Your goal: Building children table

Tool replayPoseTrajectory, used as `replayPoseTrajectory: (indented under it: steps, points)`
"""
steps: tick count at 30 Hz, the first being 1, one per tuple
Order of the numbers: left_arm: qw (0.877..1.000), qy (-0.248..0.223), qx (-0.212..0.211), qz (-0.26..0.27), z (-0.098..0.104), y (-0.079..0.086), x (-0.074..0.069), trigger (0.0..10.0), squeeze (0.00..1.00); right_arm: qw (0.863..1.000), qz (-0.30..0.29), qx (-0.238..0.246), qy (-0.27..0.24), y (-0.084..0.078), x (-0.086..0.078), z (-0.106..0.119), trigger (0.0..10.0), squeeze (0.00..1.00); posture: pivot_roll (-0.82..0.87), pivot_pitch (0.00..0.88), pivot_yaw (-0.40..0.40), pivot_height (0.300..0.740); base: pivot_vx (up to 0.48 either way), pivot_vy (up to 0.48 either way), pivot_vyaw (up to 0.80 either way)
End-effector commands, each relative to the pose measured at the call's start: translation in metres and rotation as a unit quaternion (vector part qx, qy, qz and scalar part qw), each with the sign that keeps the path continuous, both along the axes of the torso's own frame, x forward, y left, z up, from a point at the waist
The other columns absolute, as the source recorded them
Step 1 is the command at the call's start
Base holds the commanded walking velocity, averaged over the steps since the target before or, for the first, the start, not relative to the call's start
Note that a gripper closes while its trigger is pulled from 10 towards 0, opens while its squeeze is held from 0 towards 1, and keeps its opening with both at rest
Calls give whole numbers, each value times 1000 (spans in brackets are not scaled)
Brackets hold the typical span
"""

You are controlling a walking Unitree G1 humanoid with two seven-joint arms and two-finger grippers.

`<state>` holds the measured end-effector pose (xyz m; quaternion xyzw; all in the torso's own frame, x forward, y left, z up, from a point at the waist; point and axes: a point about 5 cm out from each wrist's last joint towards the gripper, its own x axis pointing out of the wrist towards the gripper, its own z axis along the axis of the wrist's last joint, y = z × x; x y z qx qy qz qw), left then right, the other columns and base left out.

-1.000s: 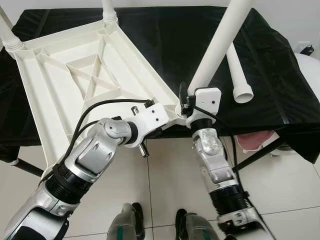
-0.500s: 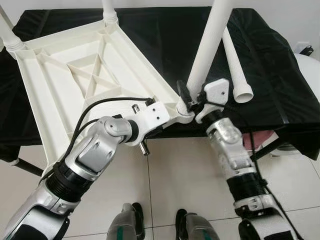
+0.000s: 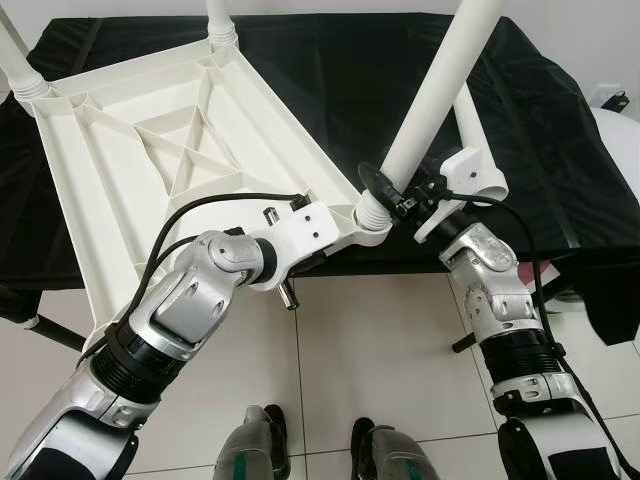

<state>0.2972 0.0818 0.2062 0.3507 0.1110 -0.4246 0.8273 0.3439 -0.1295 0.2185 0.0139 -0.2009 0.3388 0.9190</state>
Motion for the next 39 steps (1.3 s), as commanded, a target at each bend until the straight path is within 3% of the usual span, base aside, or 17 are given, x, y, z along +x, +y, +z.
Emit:
replayPoseTrajectory:
  steps: [1, 14, 39]
  points:
    - [998, -63, -1, 2, 21, 4, 1, 10000, 0, 999, 45, -16, 21, -7, 1, -7, 10000, 0, -33, 192, -13, 740, 0, 0, 0]
    - [998, -60, 2, 3, 18, 5, 0, 10000, 0, 991, 112, -71, 25, -11, 7, -5, 10000, 0, -30, 193, -14, 740, 0, 0, 0]
    - [1000, -25, 13, 11, -10, 3, -3, 10000, 0, 983, 163, -83, 5, 5, 13, -7, 10000, 0, -25, 190, -28, 740, 0, 0, 0]
